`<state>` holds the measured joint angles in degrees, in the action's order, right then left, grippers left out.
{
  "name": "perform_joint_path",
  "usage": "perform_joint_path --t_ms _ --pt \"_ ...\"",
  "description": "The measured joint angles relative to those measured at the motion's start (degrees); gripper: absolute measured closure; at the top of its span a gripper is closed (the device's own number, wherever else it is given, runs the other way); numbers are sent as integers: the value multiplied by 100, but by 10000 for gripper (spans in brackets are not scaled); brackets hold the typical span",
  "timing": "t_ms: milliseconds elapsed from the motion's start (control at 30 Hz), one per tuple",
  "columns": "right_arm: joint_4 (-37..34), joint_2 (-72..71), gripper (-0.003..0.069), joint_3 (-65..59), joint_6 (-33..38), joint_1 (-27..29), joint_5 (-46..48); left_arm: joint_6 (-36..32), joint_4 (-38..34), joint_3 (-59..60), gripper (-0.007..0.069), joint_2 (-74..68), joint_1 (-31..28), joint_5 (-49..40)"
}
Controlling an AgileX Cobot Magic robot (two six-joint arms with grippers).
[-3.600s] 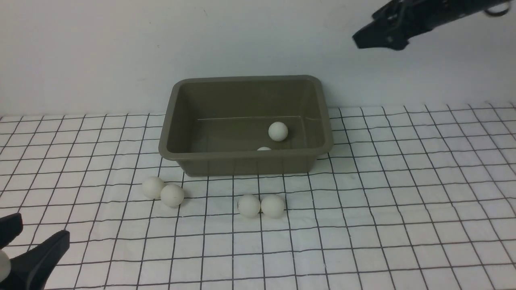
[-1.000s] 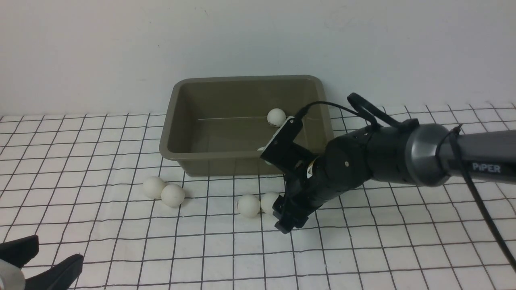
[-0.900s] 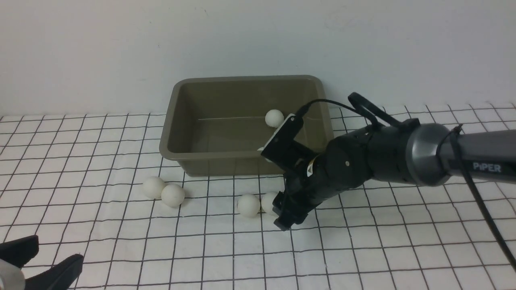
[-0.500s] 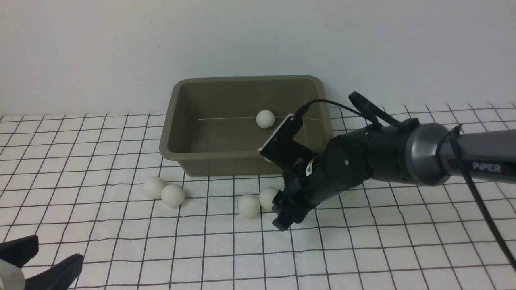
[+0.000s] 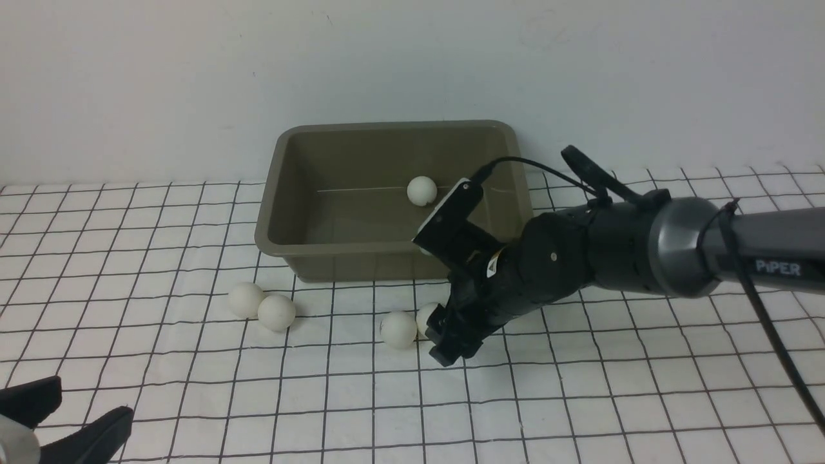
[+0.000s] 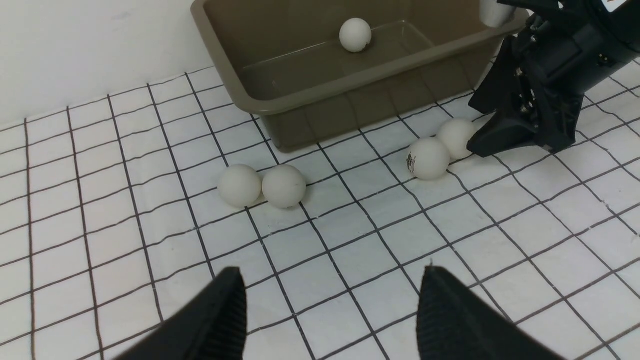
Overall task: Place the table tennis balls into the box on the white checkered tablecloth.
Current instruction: 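Reach for and grasp a ping pong ball on the table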
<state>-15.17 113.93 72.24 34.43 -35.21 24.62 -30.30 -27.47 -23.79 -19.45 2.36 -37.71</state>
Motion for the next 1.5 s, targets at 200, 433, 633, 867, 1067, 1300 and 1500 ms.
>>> perform_joint_path --t_ms 200,433,633,867,1067,1300,1500 --pt "-269 0 218 0 214 0 -48 0 0 0 209 0 0 0" --pt "-548 0 218 0 386 0 -110 0 0 0 209 0 0 0" --pt "-590 63 218 5 434 0 -148 0 0 0 209 0 0 0" --pt "-635 290 218 6 580 0 -221 0 0 0 209 0 0 0" --pt "-654 301 297 6 711 0 -329 0 0 0 209 0 0 0" --pt "-554 268 320 6 717 5 -280 0 0 0 209 0 0 0" --pt "-35 -106 320 6 490 157 300 0 0 0 209 0 0 0"
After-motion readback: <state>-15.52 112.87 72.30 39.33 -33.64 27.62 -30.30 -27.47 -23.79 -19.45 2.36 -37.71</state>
